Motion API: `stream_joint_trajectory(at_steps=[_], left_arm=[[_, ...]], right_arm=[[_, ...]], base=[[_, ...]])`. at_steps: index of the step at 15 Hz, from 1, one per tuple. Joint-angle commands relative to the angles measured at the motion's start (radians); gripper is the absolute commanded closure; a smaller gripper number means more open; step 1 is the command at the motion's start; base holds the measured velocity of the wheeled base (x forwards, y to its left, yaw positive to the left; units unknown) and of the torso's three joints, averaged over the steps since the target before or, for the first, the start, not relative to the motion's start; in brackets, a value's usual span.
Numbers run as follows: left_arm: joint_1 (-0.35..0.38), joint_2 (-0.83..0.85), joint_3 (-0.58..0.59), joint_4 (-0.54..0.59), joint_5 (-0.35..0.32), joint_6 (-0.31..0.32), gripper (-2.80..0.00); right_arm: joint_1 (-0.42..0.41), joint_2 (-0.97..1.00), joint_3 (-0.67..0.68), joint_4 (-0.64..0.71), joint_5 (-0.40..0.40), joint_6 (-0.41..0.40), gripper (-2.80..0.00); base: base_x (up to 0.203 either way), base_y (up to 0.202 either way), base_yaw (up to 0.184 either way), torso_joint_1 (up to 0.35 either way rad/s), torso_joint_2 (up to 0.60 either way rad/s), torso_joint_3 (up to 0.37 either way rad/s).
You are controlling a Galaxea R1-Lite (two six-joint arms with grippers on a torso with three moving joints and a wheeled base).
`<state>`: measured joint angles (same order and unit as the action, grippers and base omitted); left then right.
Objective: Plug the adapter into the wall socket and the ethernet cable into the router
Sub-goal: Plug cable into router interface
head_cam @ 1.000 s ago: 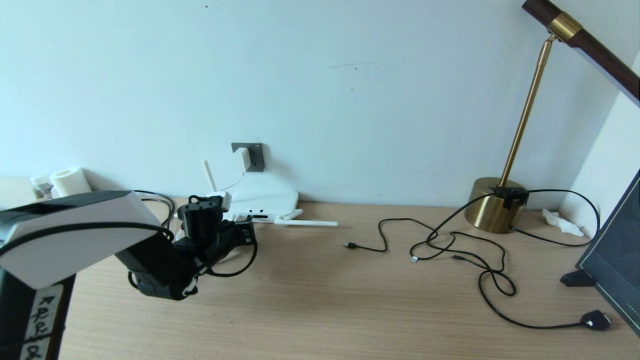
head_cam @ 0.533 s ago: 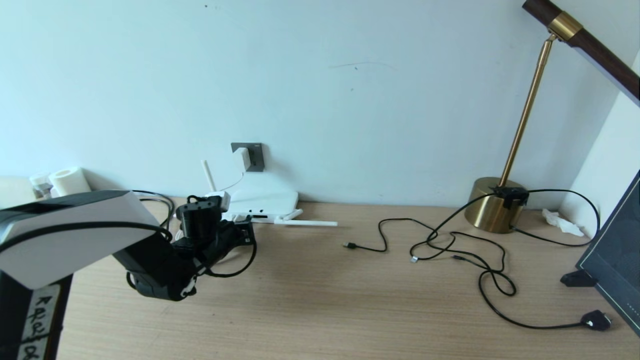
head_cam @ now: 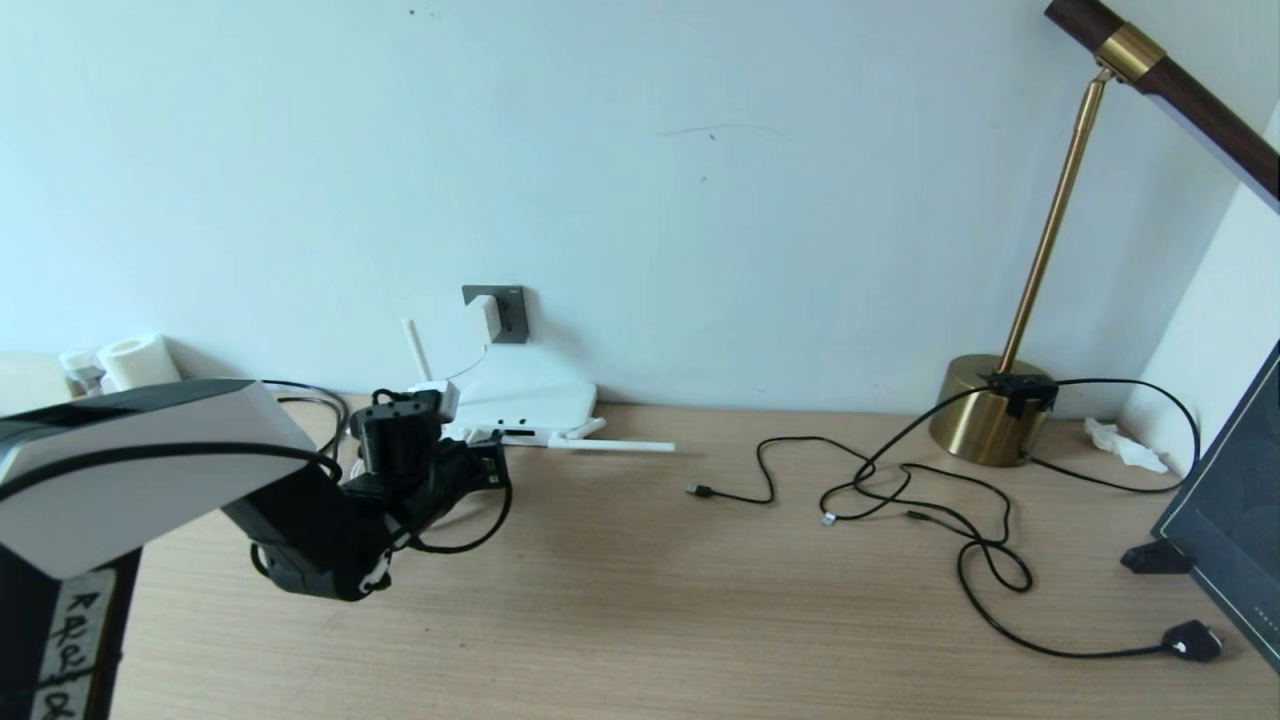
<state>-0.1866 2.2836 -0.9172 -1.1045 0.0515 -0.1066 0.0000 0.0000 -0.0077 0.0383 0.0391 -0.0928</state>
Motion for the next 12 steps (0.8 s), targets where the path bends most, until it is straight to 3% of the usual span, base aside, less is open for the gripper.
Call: stream_joint_trajectory(at_steps=[1,12], left_arm=[[0.001,0.002,0.0,-0.006,0.001,-0.001,0.0],[0.006,0.017,-0.015,-0.006,-0.001,-0.001,0.0]], right_arm=[[0.0,0.002,0.0,0.0,0.001,-0.001,0.0],[0.0,0.002,0.0,0.0,0.001,-0.001,0.0]], base=[[0.0,0.0,0.0,0.0,0.0,0.0],[0.0,0.0,0.0,0.0,0.0,0.0]])
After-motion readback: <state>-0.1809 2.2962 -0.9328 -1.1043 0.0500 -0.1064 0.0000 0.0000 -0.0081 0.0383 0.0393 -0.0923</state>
